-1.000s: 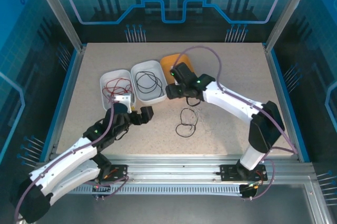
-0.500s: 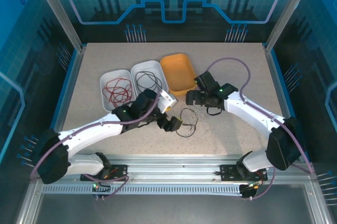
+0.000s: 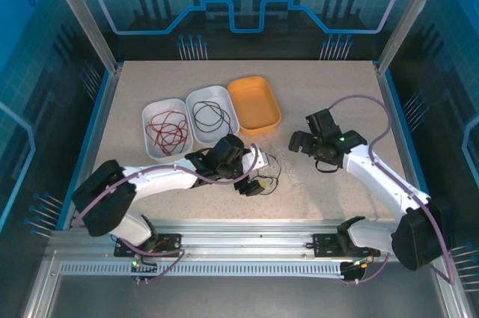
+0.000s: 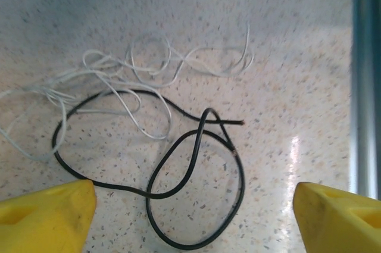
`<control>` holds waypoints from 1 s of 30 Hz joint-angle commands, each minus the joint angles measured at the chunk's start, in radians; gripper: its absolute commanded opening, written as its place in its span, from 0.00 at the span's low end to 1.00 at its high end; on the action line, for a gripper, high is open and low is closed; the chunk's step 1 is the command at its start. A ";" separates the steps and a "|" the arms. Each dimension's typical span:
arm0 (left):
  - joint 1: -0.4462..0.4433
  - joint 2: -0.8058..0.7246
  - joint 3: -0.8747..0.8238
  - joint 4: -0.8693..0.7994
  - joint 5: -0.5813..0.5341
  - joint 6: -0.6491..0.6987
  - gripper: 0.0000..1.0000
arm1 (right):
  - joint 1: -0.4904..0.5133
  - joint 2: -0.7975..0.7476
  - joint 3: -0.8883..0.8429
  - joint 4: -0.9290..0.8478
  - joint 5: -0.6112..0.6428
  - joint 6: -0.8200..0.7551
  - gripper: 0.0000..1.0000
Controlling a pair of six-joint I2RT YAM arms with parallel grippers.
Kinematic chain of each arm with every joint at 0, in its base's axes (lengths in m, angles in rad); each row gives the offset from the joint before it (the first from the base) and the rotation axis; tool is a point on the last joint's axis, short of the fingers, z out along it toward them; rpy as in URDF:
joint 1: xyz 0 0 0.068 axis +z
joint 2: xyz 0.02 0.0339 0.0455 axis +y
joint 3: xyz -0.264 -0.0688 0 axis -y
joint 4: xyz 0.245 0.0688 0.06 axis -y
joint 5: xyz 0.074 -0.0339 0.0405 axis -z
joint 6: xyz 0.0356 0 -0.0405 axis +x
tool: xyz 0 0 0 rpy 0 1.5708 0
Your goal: Untangle the cables
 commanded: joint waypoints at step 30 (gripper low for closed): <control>-0.042 0.237 0.153 -0.003 -0.026 0.108 0.17 | -0.040 -0.077 -0.176 0.181 -0.155 -0.008 1.00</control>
